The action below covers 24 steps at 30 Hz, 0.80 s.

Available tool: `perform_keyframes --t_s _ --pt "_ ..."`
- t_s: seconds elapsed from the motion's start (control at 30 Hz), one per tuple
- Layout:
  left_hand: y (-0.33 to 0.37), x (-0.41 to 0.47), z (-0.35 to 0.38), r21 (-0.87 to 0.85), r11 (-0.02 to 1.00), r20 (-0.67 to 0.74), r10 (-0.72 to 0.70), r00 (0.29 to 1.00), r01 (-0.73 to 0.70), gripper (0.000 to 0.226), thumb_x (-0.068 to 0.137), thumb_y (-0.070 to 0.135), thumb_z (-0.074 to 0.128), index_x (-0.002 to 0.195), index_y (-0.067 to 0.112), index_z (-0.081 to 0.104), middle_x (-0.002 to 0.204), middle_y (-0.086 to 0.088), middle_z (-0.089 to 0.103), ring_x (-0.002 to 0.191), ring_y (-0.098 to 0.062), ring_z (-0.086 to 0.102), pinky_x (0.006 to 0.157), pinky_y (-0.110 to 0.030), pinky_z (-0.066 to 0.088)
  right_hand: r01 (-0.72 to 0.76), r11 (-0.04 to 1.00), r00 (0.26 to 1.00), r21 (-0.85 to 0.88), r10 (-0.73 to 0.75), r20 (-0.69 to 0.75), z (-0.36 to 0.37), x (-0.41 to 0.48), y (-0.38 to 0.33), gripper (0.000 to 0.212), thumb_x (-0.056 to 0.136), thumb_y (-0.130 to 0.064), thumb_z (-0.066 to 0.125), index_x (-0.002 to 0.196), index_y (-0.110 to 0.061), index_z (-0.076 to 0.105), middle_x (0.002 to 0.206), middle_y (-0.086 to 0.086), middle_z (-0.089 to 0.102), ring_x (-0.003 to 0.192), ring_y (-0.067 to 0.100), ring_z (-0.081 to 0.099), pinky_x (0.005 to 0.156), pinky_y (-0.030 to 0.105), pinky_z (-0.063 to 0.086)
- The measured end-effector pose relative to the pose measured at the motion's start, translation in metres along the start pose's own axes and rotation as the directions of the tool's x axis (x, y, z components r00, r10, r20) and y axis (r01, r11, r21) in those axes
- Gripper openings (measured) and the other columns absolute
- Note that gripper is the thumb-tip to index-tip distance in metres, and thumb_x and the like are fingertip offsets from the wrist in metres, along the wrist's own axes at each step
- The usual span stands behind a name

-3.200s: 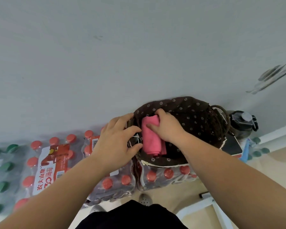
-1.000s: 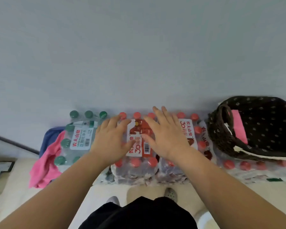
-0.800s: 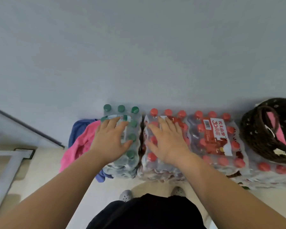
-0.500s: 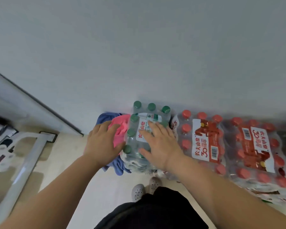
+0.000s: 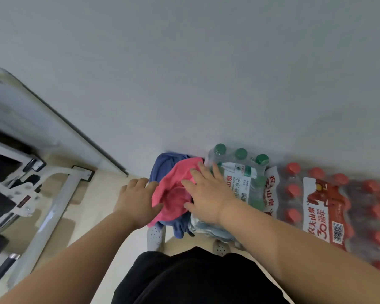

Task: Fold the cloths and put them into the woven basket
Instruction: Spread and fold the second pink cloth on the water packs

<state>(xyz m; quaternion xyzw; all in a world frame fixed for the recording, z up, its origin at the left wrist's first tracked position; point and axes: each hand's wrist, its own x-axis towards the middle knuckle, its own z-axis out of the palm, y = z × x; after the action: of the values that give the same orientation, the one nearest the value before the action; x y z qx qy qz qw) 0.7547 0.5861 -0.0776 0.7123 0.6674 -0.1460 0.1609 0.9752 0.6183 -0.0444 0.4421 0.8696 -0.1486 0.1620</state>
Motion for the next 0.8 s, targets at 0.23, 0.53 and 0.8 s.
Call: perform_keyframes --t_s 0.23,0.53,0.8 --pt "-0.059 0.056 0.017 -0.054 0.984 0.126 0.173 0.977 -0.167 0.062 0.086 0.061 0.05 0.138 0.029 0.044 0.135 0.002 0.05 0.127 -0.026 0.043 0.102 -0.04 0.039 -0.188 0.981 0.974 0.04 0.181 0.134 0.009 0.057 -0.056 0.064 0.097 -0.05 0.042 0.15 -0.017 0.034 0.157 0.015 0.029 0.15 0.038 0.007 0.121 0.057 0.001" --pt "-0.093 0.095 0.03 -0.161 0.929 0.305 0.367 0.879 -0.332 0.066 0.085 0.058 0.044 0.144 0.031 0.037 0.135 0.0 0.052 0.121 -0.029 0.048 0.099 -0.041 0.044 -0.632 0.638 0.771 0.441 0.46 0.44 0.071 0.111 -0.077 0.077 0.092 -0.05 0.052 0.156 -0.031 0.014 0.156 0.017 0.025 0.134 0.041 0.037 0.107 0.046 0.037" --pt "-0.083 0.117 0.057 -0.196 0.846 0.46 0.526 0.716 -0.495 0.074 0.086 0.051 0.055 0.151 0.046 0.02 0.152 0.006 0.033 0.126 -0.032 0.045 0.099 -0.045 0.045 -0.714 0.272 0.646 0.645 0.61 0.458 0.101 0.13 -0.088 0.058 0.092 -0.044 0.052 0.144 -0.026 0.035 0.153 0.015 0.026 0.131 0.038 0.044 0.111 0.049 0.037"
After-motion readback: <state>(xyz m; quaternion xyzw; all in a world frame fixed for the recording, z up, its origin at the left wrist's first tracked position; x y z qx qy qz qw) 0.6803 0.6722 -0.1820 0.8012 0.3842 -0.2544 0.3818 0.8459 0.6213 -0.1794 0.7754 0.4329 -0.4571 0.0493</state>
